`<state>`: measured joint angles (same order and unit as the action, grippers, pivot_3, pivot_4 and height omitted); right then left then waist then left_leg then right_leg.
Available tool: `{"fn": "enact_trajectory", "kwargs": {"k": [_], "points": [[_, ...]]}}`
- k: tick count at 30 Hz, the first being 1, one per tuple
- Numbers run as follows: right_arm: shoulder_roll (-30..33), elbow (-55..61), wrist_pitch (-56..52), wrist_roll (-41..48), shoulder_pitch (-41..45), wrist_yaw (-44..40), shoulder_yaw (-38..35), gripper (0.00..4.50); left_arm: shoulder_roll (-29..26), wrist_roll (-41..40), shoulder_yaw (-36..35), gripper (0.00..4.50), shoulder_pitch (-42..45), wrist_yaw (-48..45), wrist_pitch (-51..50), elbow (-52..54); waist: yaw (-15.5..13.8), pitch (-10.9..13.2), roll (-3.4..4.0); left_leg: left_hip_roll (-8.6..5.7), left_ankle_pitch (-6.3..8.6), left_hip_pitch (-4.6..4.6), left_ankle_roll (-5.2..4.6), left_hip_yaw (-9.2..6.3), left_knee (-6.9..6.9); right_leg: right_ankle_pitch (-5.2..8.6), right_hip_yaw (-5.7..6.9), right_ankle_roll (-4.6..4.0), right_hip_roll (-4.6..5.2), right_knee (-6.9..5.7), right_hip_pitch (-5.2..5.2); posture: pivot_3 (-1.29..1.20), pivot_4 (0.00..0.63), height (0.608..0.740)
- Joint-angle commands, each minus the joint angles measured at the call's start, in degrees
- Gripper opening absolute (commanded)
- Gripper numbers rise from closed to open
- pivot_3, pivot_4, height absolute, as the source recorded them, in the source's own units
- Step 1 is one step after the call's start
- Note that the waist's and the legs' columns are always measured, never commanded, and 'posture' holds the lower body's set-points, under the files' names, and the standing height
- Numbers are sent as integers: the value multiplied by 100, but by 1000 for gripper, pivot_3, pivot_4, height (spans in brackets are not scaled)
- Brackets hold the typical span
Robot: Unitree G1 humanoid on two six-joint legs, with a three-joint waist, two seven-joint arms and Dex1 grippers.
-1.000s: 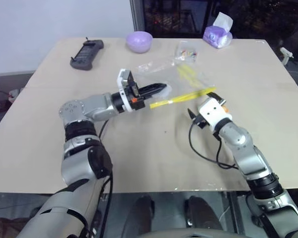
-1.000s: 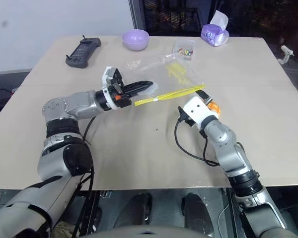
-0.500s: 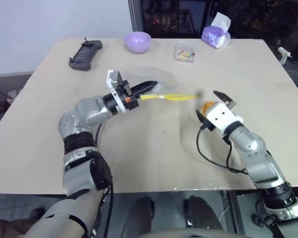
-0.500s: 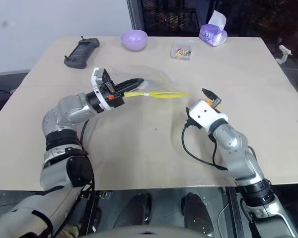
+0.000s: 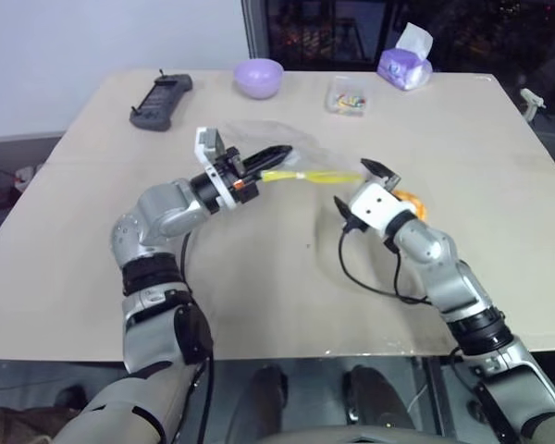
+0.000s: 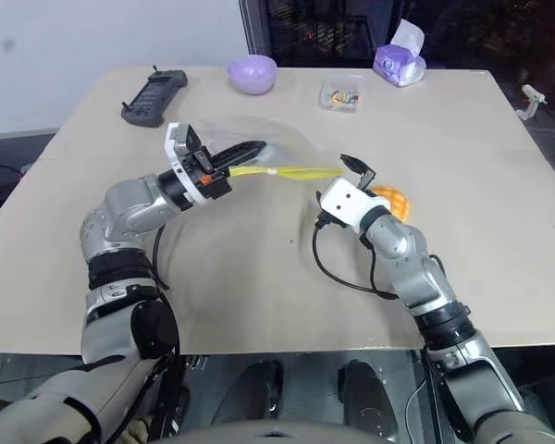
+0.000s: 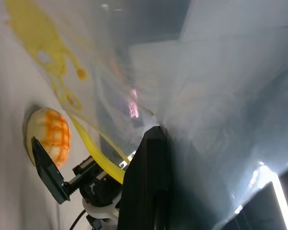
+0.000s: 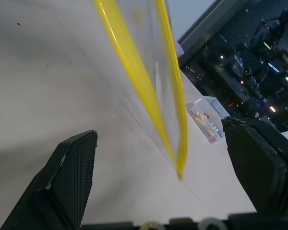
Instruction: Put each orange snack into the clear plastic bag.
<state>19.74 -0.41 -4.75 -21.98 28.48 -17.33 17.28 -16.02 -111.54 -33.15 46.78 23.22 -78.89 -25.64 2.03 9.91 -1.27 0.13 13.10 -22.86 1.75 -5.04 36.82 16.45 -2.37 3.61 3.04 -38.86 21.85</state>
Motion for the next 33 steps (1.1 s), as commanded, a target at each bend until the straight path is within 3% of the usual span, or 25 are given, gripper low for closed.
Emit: {"fn": "enact_trajectory", "kwargs": {"k": [1,2,8,9,11,15,18,21,24,29,33], "points": [[-96,-139,269,55,290,148,-151,3984,-4,-146,-8,0,-15,-80,-4,269,4,0,0,0,0,0,0,0,0,0,0,0,0,0,0,0,150,740],[-130,-208,326,82,360,175,-174,3679,-12,-146,-5,0,-24,-82,-7,276,12,0,0,0,0,0,0,0,0,0,0,0,0,0,0,0,150,740],[-124,-309,472,127,448,129,-202,838,-18,-146,13,0,-61,-63,22,308,14,0,0,0,0,0,0,-1,0,0,0,0,0,2,0,0,150,740],[-114,-306,477,136,462,121,-217,475,-29,-146,29,0,-75,-61,32,336,14,0,0,0,0,0,0,0,0,0,0,0,0,2,0,0,150,740],[-46,-327,500,139,509,78,-246,181,-253,-96,281,0,-213,-8,151,617,15,1,-1,0,0,-1,0,0,0,0,0,0,0,2,0,0,150,740],[85,-401,557,153,602,-25,-253,181,-722,286,798,0,-495,-234,363,1133,29,3,0,2,0,0,0,1,-3,0,-4,0,-1,1,1,0,150,740],[250,-593,625,146,798,-239,-201,0,-1172,863,1144,732,-686,-658,303,1698,31,4,2,2,0,1,0,1,-5,0,-3,0,-2,1,2,0,150,740],[394,-872,711,146,1038,-495,-130,0,-1764,2227,1610,2108,-912,-1498,598,2579,29,6,2,1,0,1,0,4,-7,0,-4,-1,-2,3,1,0,150,740],[510,-1164,745,153,1295,-797,-66,0,-2310,3534,2066,2108,-1197,-2567,1241,3461,29,9,6,1,0,4,1,6,-19,1,-5,-2,-4,9,2,0,150,740],[622,-1727,767,74,1755,-1218,60,0,-3381,5956,3037,2108,-1903,-4441,3136,5225,33,29,16,6,-3,0,5,15,-47,1,-11,-3,-5,33,13,0,150,740],[586,-2089,724,65,2085,-1502,134,0,-3558,6762,3127,2108,-2246,-4884,3837,6038,24,31,17,8,-2,-13,4,22,-65,1,-15,-4,-2,58,23,0,150,740]]}}
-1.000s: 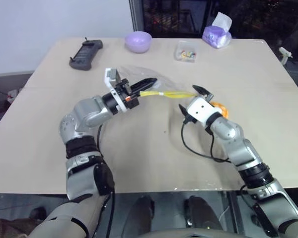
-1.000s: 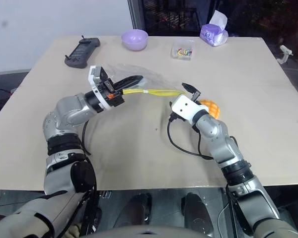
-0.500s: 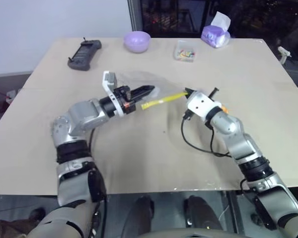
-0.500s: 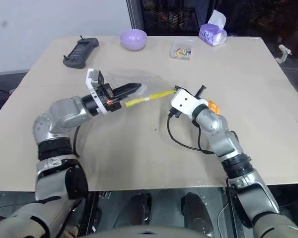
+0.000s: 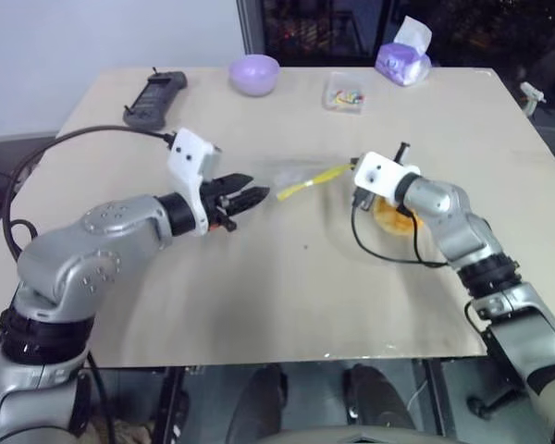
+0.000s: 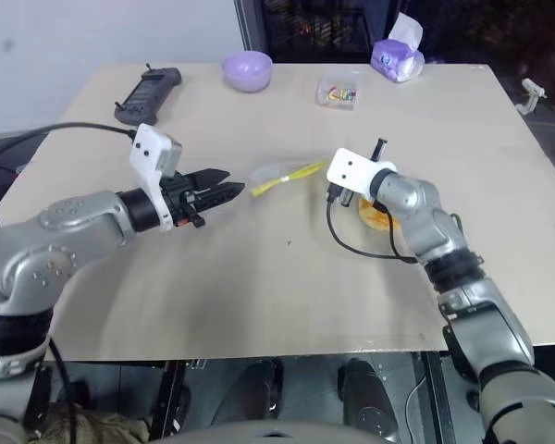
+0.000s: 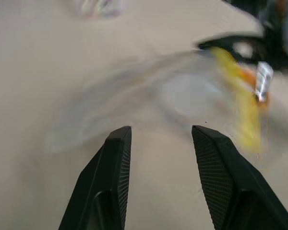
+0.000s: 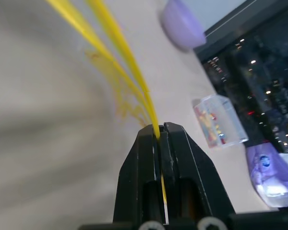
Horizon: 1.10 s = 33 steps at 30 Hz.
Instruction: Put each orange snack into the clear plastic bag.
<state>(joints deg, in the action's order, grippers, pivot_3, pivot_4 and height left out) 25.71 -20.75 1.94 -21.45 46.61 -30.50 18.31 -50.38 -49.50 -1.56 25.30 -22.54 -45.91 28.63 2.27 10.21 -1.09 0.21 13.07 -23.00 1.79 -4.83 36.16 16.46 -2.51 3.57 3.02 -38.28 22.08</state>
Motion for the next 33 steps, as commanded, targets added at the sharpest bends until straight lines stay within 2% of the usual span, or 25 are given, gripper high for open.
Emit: {"fn": "enact_trajectory", "kwargs": {"k": [1,4,8,14,18,21,24,27,33], "points": [[-29,-120,37,11,340,-242,44,0,-180,816,30,2108,-155,-410,705,780,1,1,0,2,0,-4,0,-1,0,0,2,0,0,8,1,0,150,740],[-152,-327,-22,17,608,-428,131,0,-377,2004,654,2108,-174,-56,726,1256,6,1,0,2,1,-8,-2,0,-5,-1,2,1,-1,18,1,0,150,740],[-277,-301,-126,-14,729,-537,153,0,-90,2709,1273,2108,363,459,-5,1286,-1,4,2,1,9,-10,-16,-3,-5,-1,5,2,-2,16,1,0,150,740],[-345,-122,-289,-68,675,-590,157,0,147,3473,1979,2108,747,599,-800,1299,7,6,5,1,9,-11,-16,-7,-2,-1,8,2,-5,12,1,0,150,740],[-354,-5,-406,-90,632,-604,156,0,412,3704,2110,2108,850,612,-1204,1213,15,7,5,2,3,-12,-6,-7,-2,-1,8,2,-6,9,4,0,150,740],[-356,61,-471,-111,614,-595,162,0,417,3914,2248,2108,920,473,-1160,1134,11,7,5,3,3,-12,-6,-8,-1,-1,8,2,-7,5,5,0,150,740],[-346,149,-536,-129,582,-581,138,0,463,4040,2281,1475,893,351,-1088,1066,12,7,5,3,2,-11,-5,-6,1,-1,6,2,-6,4,5,0,150,740],[-322,230,-606,-134,545,-578,110,0,409,4222,2349,62,866,192,-961,977,9,7,5,3,2,-12,-4,-7,2,-1,7,2,-6,4,6,0,150,740],[-259,383,-752,-149,455,-570,63,0,350,4641,2470,62,795,-31,-530,726,10,7,5,3,2,-12,-4,-6,4,-1,7,2,-6,1,6,0,150,740]]}}
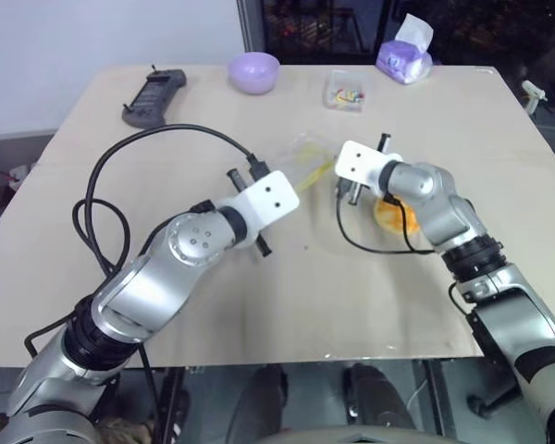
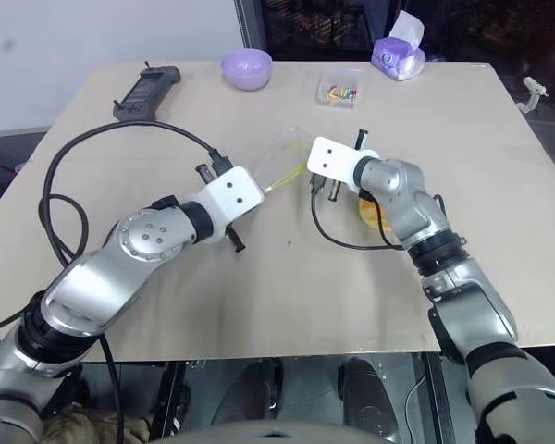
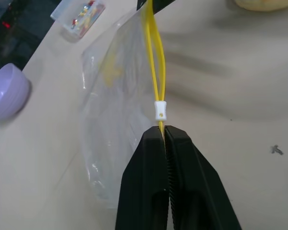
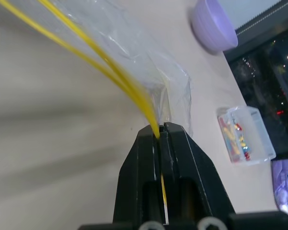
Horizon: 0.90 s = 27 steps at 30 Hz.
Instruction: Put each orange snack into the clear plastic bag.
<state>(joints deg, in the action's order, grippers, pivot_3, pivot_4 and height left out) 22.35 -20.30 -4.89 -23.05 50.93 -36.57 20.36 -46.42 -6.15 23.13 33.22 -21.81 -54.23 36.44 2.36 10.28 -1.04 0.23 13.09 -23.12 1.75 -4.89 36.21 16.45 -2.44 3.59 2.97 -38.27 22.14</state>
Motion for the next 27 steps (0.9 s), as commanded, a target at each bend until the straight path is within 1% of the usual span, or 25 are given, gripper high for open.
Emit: {"fn": "enact_trajectory", "kwargs": {"k": [1,3,6,7,8,20,21,22,24,25,26,27], "points": [[80,361,-88,12,15,34,-143,0,-5,330,-34,304,-4,-143,348,-96,3,0,0,0,0,0,0,0,0,0,0,0,0,-2,1,0,150,740],[86,399,-128,18,1,30,-146,0,89,337,-146,874,-30,-199,419,-165,1,0,0,0,0,0,0,0,1,0,0,0,0,-5,1,0,150,740],[104,447,-190,27,-27,25,-148,0,132,452,-236,2163,-36,-216,451,-199,1,0,0,0,0,0,-1,0,5,0,0,0,0,-6,1,0,150,740],[107,455,-206,29,-32,25,-149,0,133,498,-245,2736,-36,-222,458,-202,1,0,0,0,0,0,-1,0,6,0,0,0,0,-8,1,0,150,740],[108,457,-217,32,-34,25,-152,0,123,537,-237,3157,-32,-251,473,-208,1,0,0,0,0,0,-1,0,6,0,0,0,0,-9,1,0,150,740],[76,523,-410,102,-10,31,-182,0,201,972,-48,3157,-201,-611,722,-319,2,0,0,0,3,3,-5,1,16,0,-2,0,-1,-26,2,0,150,740],[82,565,-434,106,-28,20,-187,0,218,1020,-4,2768,-201,-655,809,-378,2,0,0,0,3,3,-6,1,17,0,-2,0,-1,-27,2,0,150,740],[86,599,-453,110,-43,13,-190,0,233,1056,21,2644,-205,-688,875,-418,2,0,0,0,3,3,-7,1,17,0,-2,0,-1,-28,2,0,150,740],[98,676,-502,115,-85,4,-193,0,264,1150,48,2019,-191,-742,1008,-537,2,0,0,0,5,4,-10,1,18,0,-2,0,-1,-31,2,0,150,740],[102,708,-530,115,-106,6,-192,0,270,1193,43,1473,-195,-772,1068,-582,2,0,0,0,6,4,-11,1,18,0,-2,-1,-1,-32,2,0,150,740],[104,731,-552,114,-120,8,-190,0,279,1232,31,1066,-203,-803,1117,-616,2,0,0,0,6,4,-12,1,19,0,-2,0,-1,-32,2,0,150,740],[110,755,-571,107,-140,10,-186,0,284,1268,13,495,-216,-829,1168,-649,2,0,0,0,6,4,-12,1,20,0,-2,0,-1,-33,2,0,150,740]]}}
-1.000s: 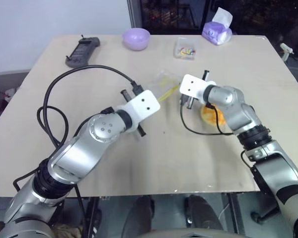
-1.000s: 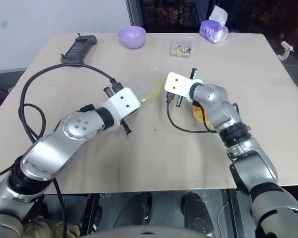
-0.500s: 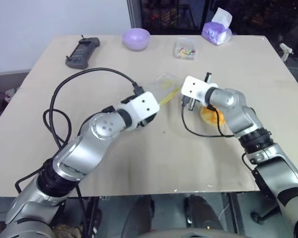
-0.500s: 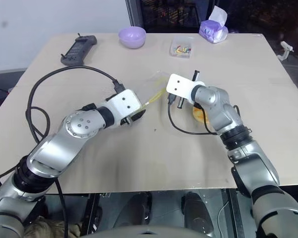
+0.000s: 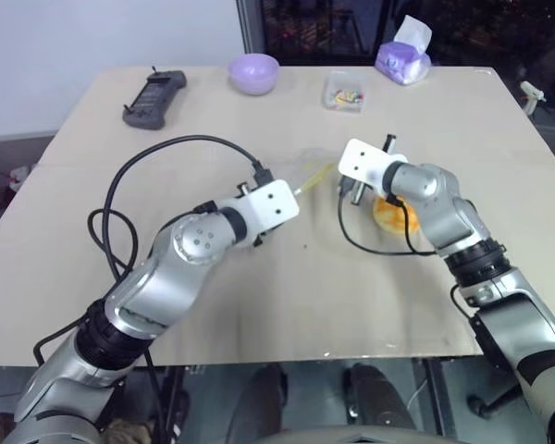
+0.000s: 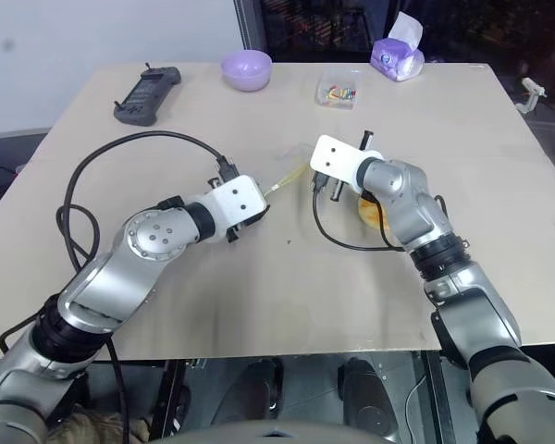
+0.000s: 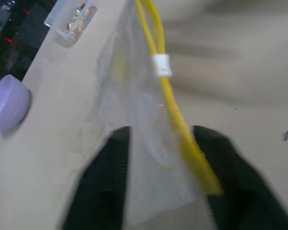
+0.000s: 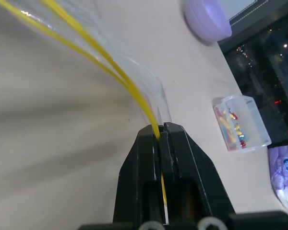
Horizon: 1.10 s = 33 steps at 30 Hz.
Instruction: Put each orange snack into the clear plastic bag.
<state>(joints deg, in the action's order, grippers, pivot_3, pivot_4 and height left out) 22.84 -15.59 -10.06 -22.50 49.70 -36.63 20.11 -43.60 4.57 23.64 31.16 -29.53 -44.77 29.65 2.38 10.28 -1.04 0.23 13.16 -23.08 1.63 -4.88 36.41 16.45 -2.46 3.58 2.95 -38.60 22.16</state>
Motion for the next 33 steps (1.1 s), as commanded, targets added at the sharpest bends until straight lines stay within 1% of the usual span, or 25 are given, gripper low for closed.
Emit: {"fn": "enact_trajectory", "kwargs": {"k": [1,4,7,8,9,10,11,12,14,17,21,27,33], "points": [[65,306,-71,48,-33,21,-160,0,1,228,-59,46,-23,-78,273,-2,0,0,0,0,0,0,0,0,0,0,0,0,0,0,0,0,150,740],[98,373,-104,-23,-100,116,-166,0,-86,395,-172,46,-55,-69,698,-245,-1,0,0,0,1,0,-1,0,0,0,0,0,0,-1,0,0,150,740],[182,494,-152,100,-252,-68,-200,0,-117,436,-497,46,-75,10,1611,-835,-2,0,0,0,2,1,-4,0,1,0,0,0,0,-4,1,0,150,740],[204,551,-166,141,-317,-107,-215,586,-110,402,-627,0,-78,25,1921,-1062,-6,0,0,0,4,3,-8,0,1,0,-1,0,0,-5,1,0,150,740],[219,593,-178,164,-359,-122,-224,904,-95,384,-718,0,-83,23,2141,-1222,-7,0,0,0,6,3,-11,0,2,0,0,0,0,-8,1,0,150,740],[170,702,-179,230,-460,15,-331,1270,-81,336,-833,0,-60,25,2595,-1495,-7,0,0,0,7,3,-12,-1,2,0,0,0,0,-8,1,0,150,740],[122,851,-281,349,-565,36,-437,1838,-61,313,-920,0,-50,15,2883,-1697,-7,0,0,0,7,3,-12,0,3,0,0,0,1,-9,1,0,150,740],[117,1091,-409,515,-709,-36,-553,2288,-69,336,-981,0,-38,12,3199,-1921,-7,0,0,0,7,3,-13,0,4,0,-1,0,1,-10,1,0,150,740],[205,1569,-587,739,-993,-231,-701,2288,-78,366,-1071,0,-37,-26,3741,-2252,-11,0,0,-1,7,2,-13,1,6,0,-1,0,2,-12,3,0,150,740],[333,2135,-771,985,-1295,-427,-812,2288,-59,390,-1164,0,-61,-84,4219,-2586,-12,0,0,-2,8,-2,-14,1,8,0,-1,0,3,-14,5,0,150,740],[187,2590,-1174,1336,-1394,-449,-931,2288,-51,528,-1195,0,-120,-95,4665,-2828,3,0,0,-2,8,4,-15,0,12,0,-1,0,2,-26,4,0,150,740],[-97,2690,-1413,1471,-1117,-280,-789,2288,-3,647,-1244,0,-201,-150,4904,-2908,4,0,1,1,8,7,-15,0,13,0,-2,0,-3,-32,3,0,150,740],[-368,2343,-1248,1308,-824,-165,-412,2288,54,737,-1284,0,-271,-197,4909,-2805,3,0,1,1,8,7,-15,-1,14,0,-1,0,-3,-32,3,0,150,740]]}}
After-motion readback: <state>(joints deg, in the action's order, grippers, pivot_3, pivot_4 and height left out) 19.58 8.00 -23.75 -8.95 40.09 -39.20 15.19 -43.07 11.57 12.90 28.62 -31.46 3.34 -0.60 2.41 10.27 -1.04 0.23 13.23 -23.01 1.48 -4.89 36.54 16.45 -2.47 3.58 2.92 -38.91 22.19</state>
